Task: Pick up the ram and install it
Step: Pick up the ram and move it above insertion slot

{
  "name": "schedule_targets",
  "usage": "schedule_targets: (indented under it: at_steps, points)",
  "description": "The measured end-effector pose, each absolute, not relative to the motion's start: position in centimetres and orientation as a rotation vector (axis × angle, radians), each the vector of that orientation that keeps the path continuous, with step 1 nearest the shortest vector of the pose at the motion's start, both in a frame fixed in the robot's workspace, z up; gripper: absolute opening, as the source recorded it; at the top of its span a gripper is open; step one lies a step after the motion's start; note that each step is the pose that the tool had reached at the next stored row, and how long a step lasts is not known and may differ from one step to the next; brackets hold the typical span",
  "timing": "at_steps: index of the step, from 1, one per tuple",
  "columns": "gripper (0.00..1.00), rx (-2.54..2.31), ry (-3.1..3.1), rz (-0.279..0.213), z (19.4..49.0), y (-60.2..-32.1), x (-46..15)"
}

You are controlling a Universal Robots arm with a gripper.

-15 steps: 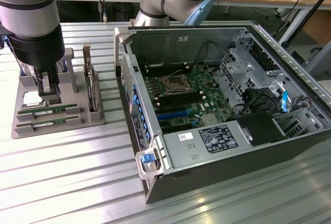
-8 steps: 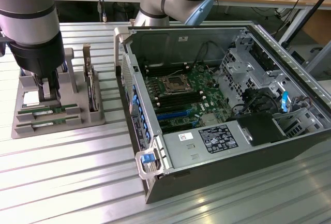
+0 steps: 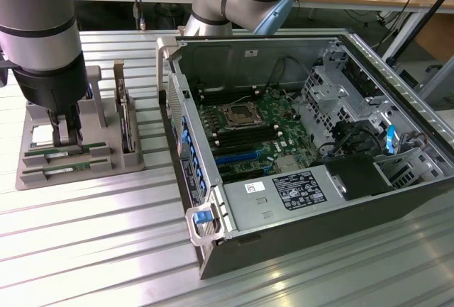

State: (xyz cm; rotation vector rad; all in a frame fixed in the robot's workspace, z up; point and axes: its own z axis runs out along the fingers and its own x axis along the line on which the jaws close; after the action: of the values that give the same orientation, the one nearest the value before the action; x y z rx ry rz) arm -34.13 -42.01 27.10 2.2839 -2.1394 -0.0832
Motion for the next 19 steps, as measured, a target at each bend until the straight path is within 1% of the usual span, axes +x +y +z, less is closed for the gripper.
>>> schedule_targets:
  at_steps: [19]
  points:
    - [0.3,2.284,-2.14,-0.083,24.6,-41.9,-34.5]
